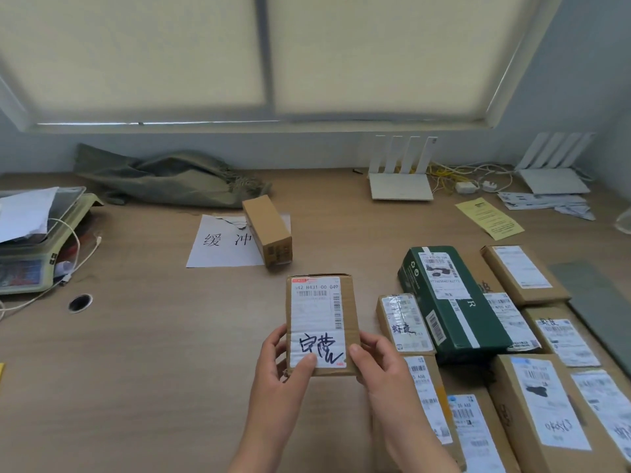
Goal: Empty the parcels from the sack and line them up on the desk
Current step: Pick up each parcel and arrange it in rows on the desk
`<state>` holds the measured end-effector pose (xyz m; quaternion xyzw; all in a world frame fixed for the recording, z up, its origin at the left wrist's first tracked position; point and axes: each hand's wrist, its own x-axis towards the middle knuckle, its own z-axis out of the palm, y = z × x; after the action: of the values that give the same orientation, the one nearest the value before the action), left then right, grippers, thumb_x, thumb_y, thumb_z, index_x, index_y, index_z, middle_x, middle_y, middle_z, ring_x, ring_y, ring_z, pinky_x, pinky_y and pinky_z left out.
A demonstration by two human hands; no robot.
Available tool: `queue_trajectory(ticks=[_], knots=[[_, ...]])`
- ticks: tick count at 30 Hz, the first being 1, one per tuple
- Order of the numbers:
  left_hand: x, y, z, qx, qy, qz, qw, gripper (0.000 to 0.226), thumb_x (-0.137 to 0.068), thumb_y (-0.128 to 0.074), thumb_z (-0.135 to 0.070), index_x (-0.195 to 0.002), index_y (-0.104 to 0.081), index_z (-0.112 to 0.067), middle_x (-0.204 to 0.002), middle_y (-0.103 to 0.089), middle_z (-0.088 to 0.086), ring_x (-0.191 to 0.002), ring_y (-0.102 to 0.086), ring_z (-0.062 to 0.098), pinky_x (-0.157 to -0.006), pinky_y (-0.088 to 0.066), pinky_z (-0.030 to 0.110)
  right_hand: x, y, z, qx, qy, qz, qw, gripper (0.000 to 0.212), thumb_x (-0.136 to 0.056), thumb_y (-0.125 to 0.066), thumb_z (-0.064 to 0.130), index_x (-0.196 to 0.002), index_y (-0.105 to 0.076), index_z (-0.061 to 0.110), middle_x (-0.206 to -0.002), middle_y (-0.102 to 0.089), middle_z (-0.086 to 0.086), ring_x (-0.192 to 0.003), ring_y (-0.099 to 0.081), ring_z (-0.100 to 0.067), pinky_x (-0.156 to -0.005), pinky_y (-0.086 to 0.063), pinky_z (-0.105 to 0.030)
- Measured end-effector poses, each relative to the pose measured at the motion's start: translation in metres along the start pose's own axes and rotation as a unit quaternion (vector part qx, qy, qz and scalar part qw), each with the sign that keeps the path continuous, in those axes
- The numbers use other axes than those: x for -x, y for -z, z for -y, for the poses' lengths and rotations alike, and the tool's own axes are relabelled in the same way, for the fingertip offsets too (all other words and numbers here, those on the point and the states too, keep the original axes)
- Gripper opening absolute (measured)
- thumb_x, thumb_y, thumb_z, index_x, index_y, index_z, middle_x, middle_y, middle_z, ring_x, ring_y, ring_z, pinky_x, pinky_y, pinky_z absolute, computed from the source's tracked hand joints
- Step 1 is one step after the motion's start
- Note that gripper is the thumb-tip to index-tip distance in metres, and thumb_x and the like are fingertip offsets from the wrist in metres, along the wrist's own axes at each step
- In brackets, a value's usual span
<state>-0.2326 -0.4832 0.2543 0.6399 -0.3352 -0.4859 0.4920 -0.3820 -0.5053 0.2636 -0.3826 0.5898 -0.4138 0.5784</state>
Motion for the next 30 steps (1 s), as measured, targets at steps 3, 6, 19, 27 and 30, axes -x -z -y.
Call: queue_trajectory(ticks=[3,6,19,27,30], knots=[[-0.016,-0.03,0.005,-0.017,0.013,-0.016,1.0,0.045,-0.091,-0.069,-0.014,-0.119,-0.054,-0.046,-0.116,-0.069,-0.017,-0.103,-0.066,-0.001,-0.079,-0.049,0.015,-0.03,0.025,0.005,0.055,0.016,0.003,0.998,0.019,-0.096,-0.064,0.019,-0.11,-0.07,0.031,-0.102,-0.077,0.013,-0.095,-0.072,-0.002,-0.084,-0.056,-0.025],[-0.036,-0.06,0.014,-0.032,0.03,-0.028,0.999,0.044,-0.091,-0.068,-0.013,-0.118,-0.055,-0.045,-0.115,-0.071,-0.014,-0.108,-0.067,0.004,-0.086,-0.053,0.023,-0.058,0.047,0.008,0.116,0.024,0.011,0.993,0.022,-0.098,-0.061,0.021,-0.104,-0.068,0.041,-0.1,-0.076,0.019,-0.092,-0.069,0.006,-0.082,-0.055,-0.019],[-0.091,-0.118,0.063,-0.147,0.098,-0.041,0.983,0.032,-0.089,-0.06,-0.016,-0.106,-0.061,-0.042,-0.104,-0.072,-0.021,-0.096,-0.067,0.001,-0.08,-0.052,0.026,-0.139,0.068,-0.03,0.426,0.068,0.053,0.9,0.032,-0.101,-0.052,0.027,-0.132,-0.06,0.027,-0.117,-0.07,0.008,-0.103,-0.064,-0.01,-0.085,-0.053,-0.022],[-0.088,-0.125,0.071,-0.195,0.103,-0.024,0.975,0.035,-0.091,-0.063,-0.016,-0.096,-0.052,-0.049,-0.093,-0.063,-0.032,-0.083,-0.06,-0.015,-0.065,-0.041,0.01,-0.139,0.077,-0.038,0.467,0.067,0.042,0.881,0.052,-0.099,-0.05,0.026,-0.15,-0.041,0.03,-0.121,-0.068,0.002,-0.11,-0.062,-0.02,-0.096,-0.053,-0.041],[-0.089,-0.127,0.074,-0.205,0.098,-0.008,0.974,0.036,-0.091,-0.063,-0.018,-0.095,-0.051,-0.051,-0.093,-0.064,-0.033,-0.085,-0.061,-0.014,-0.065,-0.042,0.011,-0.138,0.08,-0.036,0.483,0.061,0.032,0.873,0.054,-0.098,-0.05,0.029,-0.151,-0.04,0.029,-0.128,-0.065,0.003,-0.117,-0.059,-0.019,-0.101,-0.049,-0.042]])
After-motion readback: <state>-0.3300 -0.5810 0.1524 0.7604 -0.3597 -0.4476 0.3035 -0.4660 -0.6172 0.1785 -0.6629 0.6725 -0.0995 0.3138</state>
